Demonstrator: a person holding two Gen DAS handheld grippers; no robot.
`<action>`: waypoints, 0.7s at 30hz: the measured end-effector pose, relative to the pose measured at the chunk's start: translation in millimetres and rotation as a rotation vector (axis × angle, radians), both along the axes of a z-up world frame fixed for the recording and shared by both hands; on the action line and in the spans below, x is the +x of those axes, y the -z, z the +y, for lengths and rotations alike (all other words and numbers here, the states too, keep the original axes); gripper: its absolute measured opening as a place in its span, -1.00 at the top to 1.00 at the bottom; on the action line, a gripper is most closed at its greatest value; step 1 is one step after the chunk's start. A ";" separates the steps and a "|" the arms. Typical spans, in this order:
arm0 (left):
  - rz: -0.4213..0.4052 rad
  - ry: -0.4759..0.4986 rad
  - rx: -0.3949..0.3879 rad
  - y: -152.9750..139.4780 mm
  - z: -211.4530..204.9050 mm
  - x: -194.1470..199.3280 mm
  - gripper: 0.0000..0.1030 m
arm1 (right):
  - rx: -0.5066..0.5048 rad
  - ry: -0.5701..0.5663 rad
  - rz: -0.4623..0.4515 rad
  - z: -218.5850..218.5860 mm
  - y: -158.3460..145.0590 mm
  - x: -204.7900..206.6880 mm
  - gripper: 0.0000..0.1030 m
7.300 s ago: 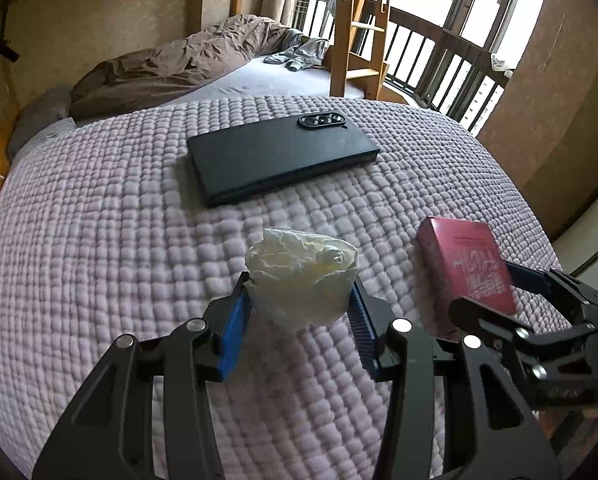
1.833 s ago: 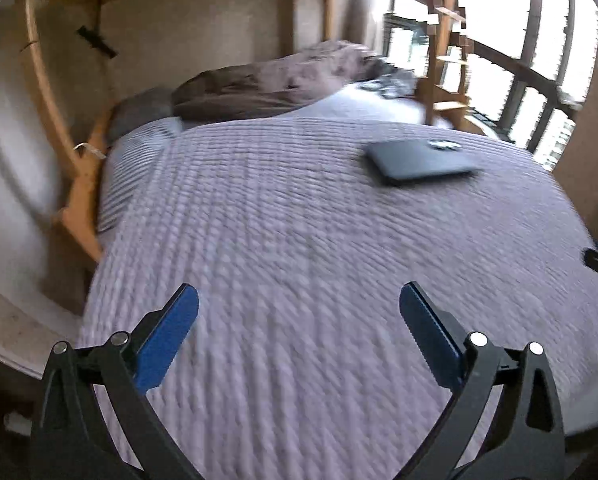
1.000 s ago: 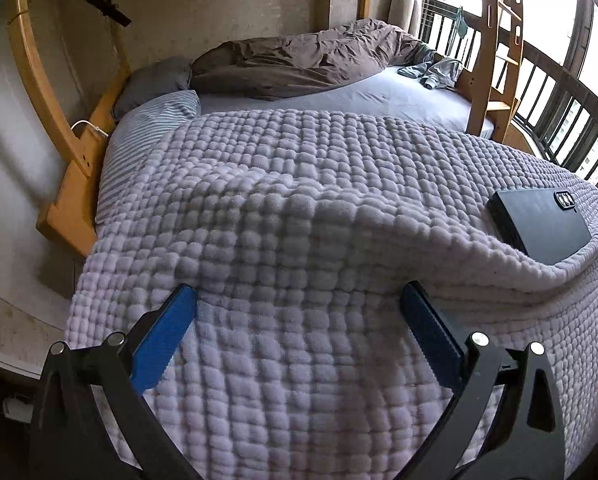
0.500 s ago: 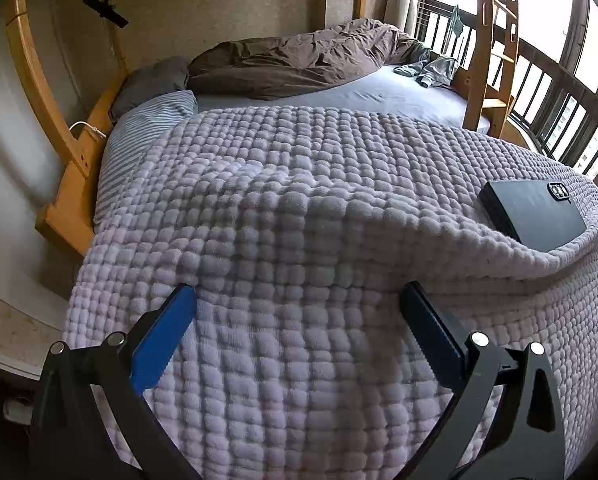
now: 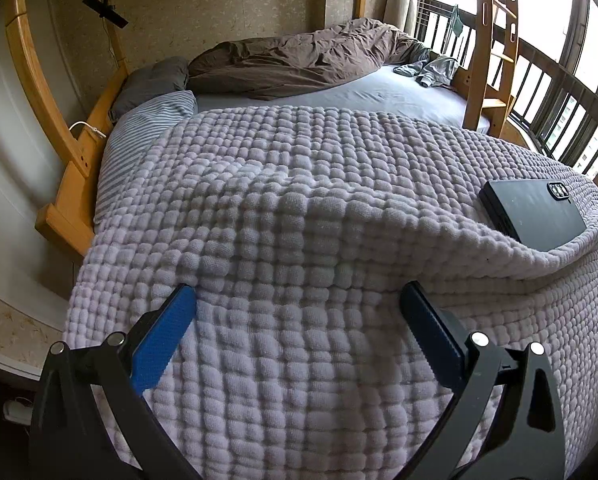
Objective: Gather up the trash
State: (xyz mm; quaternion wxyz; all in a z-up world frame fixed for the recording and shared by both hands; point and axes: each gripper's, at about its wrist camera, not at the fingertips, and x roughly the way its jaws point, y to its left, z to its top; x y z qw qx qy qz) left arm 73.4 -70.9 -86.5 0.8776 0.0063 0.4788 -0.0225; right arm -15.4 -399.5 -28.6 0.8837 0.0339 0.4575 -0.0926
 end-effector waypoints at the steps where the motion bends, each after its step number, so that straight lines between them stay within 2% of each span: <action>1: 0.000 0.000 0.000 0.0 0.0 -0.2 -0.98 | 0.000 0.000 0.000 1.5 -0.1 -0.4 -0.93; 21: 0.000 0.000 0.000 -0.1 0.2 0.2 -0.98 | 0.000 0.000 0.000 2.8 -0.1 -1.1 -0.93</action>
